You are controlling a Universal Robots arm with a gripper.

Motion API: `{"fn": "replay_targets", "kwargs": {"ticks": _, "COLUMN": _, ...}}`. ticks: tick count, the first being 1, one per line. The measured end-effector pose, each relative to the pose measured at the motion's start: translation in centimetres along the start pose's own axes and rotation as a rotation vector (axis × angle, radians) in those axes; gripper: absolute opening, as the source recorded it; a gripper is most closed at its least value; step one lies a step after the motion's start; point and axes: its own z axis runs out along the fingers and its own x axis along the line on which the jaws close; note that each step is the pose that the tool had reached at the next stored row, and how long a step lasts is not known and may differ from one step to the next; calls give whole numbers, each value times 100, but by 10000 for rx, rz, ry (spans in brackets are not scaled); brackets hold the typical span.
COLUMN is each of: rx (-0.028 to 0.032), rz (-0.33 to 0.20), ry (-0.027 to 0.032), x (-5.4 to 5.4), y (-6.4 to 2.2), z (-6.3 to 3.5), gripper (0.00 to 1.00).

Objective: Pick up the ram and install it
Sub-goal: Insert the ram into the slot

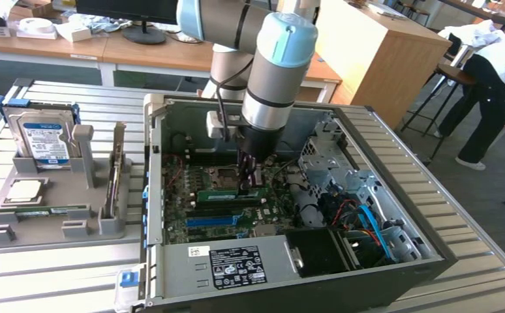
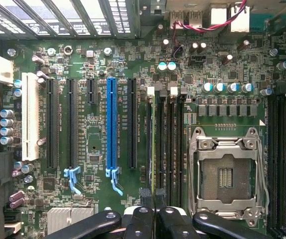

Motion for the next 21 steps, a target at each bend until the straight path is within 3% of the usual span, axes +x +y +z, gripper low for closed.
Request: {"fn": "replay_targets", "kwargs": {"ticks": 21, "rx": -1, "rz": 96, "ry": -2, "x": 15, "y": 0, "z": 3, "gripper": 11}}
